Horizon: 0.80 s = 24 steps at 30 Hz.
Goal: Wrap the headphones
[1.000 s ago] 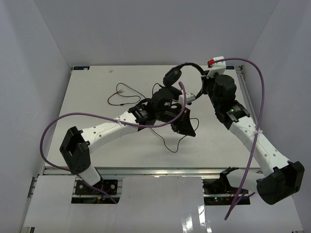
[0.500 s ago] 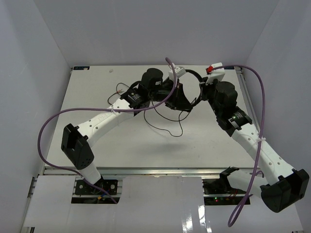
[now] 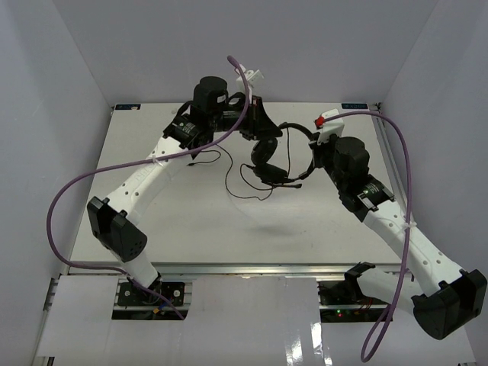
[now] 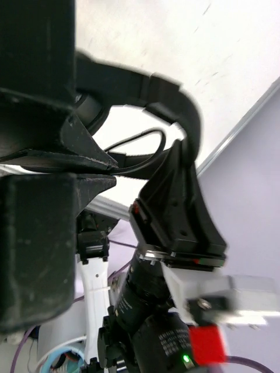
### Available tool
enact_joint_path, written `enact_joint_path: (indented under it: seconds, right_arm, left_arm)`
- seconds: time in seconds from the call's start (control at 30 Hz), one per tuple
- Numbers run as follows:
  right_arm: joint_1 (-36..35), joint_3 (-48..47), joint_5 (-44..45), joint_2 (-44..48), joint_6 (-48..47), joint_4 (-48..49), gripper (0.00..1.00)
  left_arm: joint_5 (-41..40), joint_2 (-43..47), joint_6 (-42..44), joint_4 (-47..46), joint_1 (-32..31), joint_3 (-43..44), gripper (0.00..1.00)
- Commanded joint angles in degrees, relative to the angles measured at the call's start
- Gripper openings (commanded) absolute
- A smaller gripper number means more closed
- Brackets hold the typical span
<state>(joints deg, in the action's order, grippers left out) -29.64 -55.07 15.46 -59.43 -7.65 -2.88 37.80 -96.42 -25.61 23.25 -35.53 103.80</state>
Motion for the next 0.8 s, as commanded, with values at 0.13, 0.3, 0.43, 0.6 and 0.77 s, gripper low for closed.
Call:
enact_joint_path:
  seconds: [0.13, 0.3, 0.43, 0.6, 0.77]
  right_arm:
    - [-0.4, 1.7, -7.9, 4.2, -7.5, 3.0, 0.08]
    - [-0.9, 4.3, -8.5, 4.9, -8.4, 3.1, 0.08]
    - [-1.0, 5.2, -6.4, 5.3, -10.3, 4.0, 0.08]
    - [-0.9, 4.7, -4.3, 5.1, -13.5, 5.0, 0.08]
    - [-1.0, 3.6, -6.5, 4.3, -14.4, 4.6, 0.08]
  left_arm:
    - [3.5, -4.1, 3.6, 6.2, 5.3, 10.8, 0.16]
    - [5.8, -6.1, 2.4, 4.7, 6.3, 12.7, 0.17]
    - [8.3, -6.9, 3.8, 5.3, 7.2, 13.3, 0.18]
    - [12.9, -2.7, 9.3, 10.8, 8.6, 9.1, 0.22]
    - [8.8, 1.9, 18.1, 20.4, 8.7, 3.5, 0.23]
